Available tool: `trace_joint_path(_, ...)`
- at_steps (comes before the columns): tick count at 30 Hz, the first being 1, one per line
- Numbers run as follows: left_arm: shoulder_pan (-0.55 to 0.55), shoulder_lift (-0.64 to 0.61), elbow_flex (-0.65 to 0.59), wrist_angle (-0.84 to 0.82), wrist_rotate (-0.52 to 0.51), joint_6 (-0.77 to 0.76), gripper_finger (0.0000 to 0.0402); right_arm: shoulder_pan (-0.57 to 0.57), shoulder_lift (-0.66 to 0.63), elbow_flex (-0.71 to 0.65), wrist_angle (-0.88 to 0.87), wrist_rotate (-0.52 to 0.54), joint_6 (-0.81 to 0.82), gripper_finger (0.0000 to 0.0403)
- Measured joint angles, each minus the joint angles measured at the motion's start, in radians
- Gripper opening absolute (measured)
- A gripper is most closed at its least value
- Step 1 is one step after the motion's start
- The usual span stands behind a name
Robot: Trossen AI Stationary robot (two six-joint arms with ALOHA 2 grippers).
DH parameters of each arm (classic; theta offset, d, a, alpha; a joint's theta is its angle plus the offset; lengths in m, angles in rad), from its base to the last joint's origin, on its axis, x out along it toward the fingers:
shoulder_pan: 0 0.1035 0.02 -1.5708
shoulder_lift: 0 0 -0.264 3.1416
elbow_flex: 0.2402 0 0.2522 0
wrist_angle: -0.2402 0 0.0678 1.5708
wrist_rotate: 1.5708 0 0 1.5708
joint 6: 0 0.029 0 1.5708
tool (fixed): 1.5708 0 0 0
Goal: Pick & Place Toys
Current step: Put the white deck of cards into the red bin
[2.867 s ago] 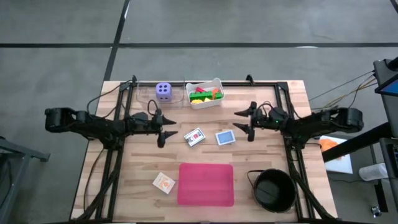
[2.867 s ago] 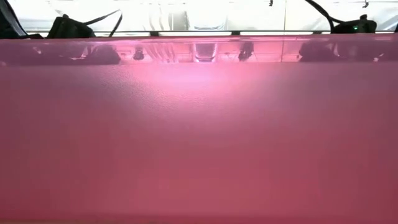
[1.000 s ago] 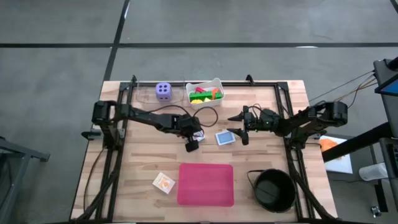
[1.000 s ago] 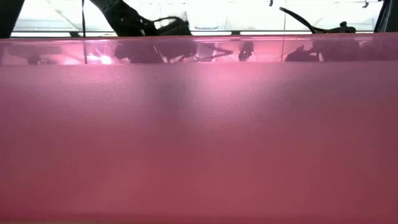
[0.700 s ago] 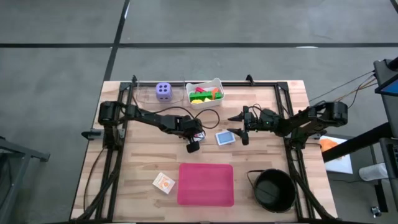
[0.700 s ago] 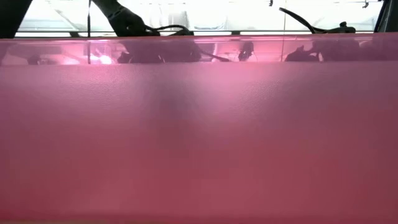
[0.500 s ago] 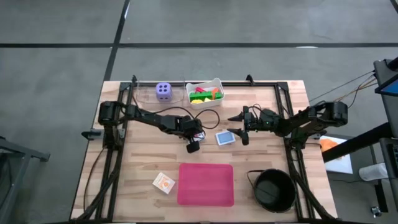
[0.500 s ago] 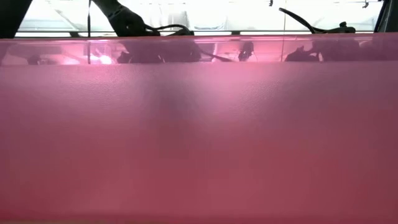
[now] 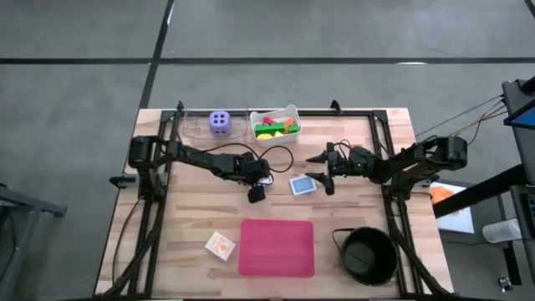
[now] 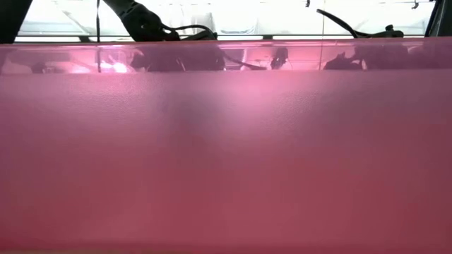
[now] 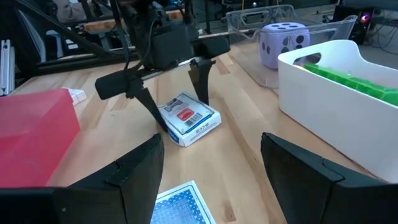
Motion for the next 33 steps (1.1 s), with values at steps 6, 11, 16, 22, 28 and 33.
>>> trace_joint_path(6,-0.002,-0.049,-0.002,-0.004,-0.009,0.03,0.0283,0.0,0.0,0.0,-0.005,0.0,0.0,0.0267)
trace_joint_path(11,-0.011,-0.11,-0.007,0.008,-0.008,0.047,0.0283,0.0,0.0,0.0,-0.006,0.0,-0.005,0.0267)
trace_joint_path(16,-0.036,-0.176,-0.038,0.063,-0.004,0.05,0.0283,0.0,0.0,0.0,-0.006,0.0,-0.007,0.0267)
trace_joint_path(22,-0.083,-0.245,-0.051,0.076,0.009,0.05,0.0283,0.0,0.0,0.0,-0.008,0.0,-0.007,0.0267)
trace_joint_path(28,-0.143,-0.295,-0.051,0.113,0.056,0.049,0.0283,0.0,0.0,0.0,-0.008,0.001,-0.007,0.0267)
trace_joint_path(33,-0.199,-0.291,-0.051,0.169,0.059,0.045,0.0283,0.0,0.0,0.0,-0.006,0.003,-0.007,0.0267)
